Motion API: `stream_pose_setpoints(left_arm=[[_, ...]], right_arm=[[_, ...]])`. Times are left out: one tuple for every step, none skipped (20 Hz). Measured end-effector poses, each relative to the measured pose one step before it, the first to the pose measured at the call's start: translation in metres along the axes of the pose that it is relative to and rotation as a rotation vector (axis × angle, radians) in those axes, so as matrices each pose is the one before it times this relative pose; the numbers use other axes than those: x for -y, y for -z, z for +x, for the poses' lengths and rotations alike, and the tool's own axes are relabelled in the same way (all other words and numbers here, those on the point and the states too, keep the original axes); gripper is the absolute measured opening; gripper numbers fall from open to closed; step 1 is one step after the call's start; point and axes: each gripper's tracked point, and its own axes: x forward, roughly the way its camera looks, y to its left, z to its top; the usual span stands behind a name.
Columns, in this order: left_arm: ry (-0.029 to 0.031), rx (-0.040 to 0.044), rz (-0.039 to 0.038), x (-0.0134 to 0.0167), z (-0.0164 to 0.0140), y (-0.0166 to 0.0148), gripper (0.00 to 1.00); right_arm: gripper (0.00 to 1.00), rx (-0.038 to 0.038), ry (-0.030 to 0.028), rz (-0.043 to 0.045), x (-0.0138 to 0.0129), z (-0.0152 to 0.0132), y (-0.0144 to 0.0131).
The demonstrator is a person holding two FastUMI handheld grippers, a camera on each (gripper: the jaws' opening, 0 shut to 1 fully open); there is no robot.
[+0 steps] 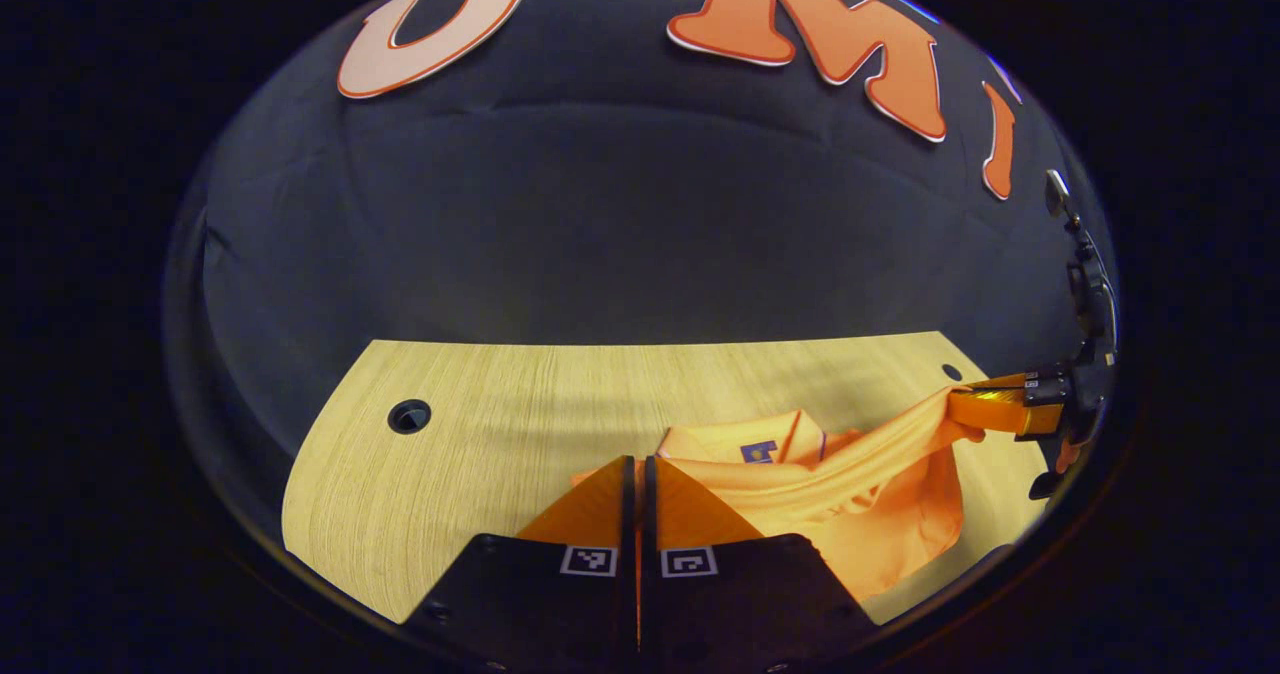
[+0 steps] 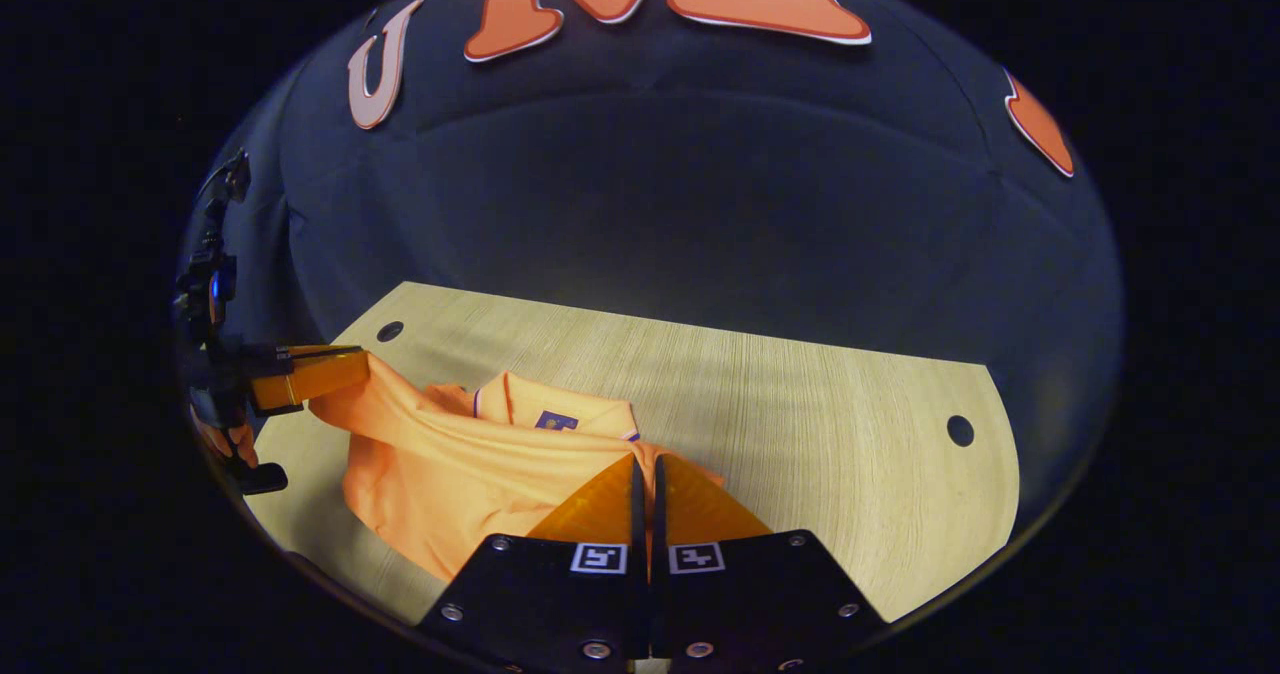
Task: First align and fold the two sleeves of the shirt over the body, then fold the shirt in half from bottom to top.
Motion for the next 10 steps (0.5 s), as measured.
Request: stream_pose_setpoints(left_arm=[[-0.00692,-0.01416,0.0016,-0.00239,0.00692,0.00708,0.02],[-0.00498,-0.01324,0.00191,-0.00016,0.00571,0.0035,0.02],[-0.01508,0.00186,-0.00258,-0.00259,0.00262,0.00071,0.1],[-0.01444,0.00572,0.00043,-0.00164,0.00549,-0.00084,0.13],[-0.01433,0.01253,0.00378,-0.00421,-0.00135,-0.00159,0.18],[-0.0121,0.01134,0.00504,-0.00151,-0.00148,-0.00354,0.25],[-0.00641,0.00272,0.00667,-0.00039,-0.00175,-0.00063,0.28],[0.00494,-0.00325,0.00497,0.00243,-0.00115,-0.00142,0.31],[0.01073,-0.00155,-0.00115,0.00534,-0.00084,-0.00096,0.34],[0.00326,0.01024,-0.00793,0.0029,-0.00454,-0.00429,0.44]], right_arm=[[0.01,-0.0204,-0.00097,0.00562,0.00209,0.00839,0.00496],[0.02,-0.02587,0.01258,0.00665,0.00444,0.00686,0.00697],[0.04,-0.03078,0.03118,0.00724,0.00638,0.00568,0.00664],[0.06,-0.01472,0.0027,0.0091,0.00268,0.00242,0.0046],[0.09,-0.00736,0.00686,0.00978,0.00352,0.00413,0.00173],[0.12,-0.00028,0.00102,0.01052,0.00256,0.00223,-0.00088],[0.17,0.00487,0.00312,0.01164,0.00297,-0.00067,-0.00271],[0.21,0.00412,-0.00385,0.01027,0.00055,-0.00269,-0.00102],[0.45,0.01193,0.00446,-0.00024,0.00264,-0.00275,-0.00306],[0.48,0.01507,0.00123,-0.00622,0.0018,-0.00197,-0.00364]])
